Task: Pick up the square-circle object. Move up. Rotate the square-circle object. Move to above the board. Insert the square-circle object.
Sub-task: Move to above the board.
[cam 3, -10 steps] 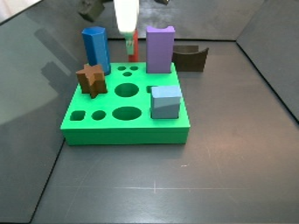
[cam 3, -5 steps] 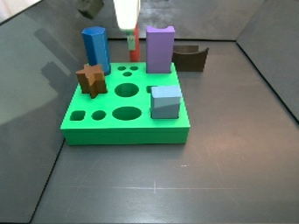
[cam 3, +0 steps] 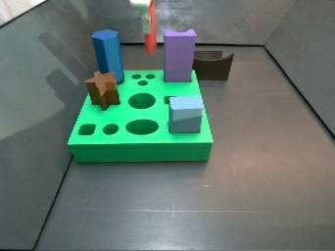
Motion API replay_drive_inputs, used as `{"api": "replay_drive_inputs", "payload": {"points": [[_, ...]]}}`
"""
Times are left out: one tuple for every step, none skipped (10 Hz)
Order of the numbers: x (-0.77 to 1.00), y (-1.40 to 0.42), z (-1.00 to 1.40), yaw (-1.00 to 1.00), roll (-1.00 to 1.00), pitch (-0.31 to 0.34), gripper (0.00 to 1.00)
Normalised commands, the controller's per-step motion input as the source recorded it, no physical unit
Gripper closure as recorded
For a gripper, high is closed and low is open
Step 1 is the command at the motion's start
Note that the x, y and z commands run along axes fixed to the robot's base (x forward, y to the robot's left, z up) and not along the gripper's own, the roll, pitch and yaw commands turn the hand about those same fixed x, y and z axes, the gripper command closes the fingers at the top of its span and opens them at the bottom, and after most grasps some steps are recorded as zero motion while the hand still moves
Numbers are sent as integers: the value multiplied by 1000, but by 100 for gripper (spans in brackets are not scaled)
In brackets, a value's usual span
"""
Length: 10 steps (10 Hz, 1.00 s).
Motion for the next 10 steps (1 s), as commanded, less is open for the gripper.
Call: {"api": "replay_drive_inputs", "payload": {"points": [[3,-8,1000,-30,-31,61,100],[5,-9,1000,-24,-49,69,100],[7,-9,1000,-19,-72,78,100],[8,-8,1000,-17,-86,81,100],[10,-8,1000,-18,-99,80,100],[11,-6,1000,-20,-109,81,100],[12,-6,1000,-28,-119,79,100],[14,-6,975,-33,-128,79,100],[11,-3,824,-37,-135,80,100],[8,0,623,-44,-143,78,100]]}}
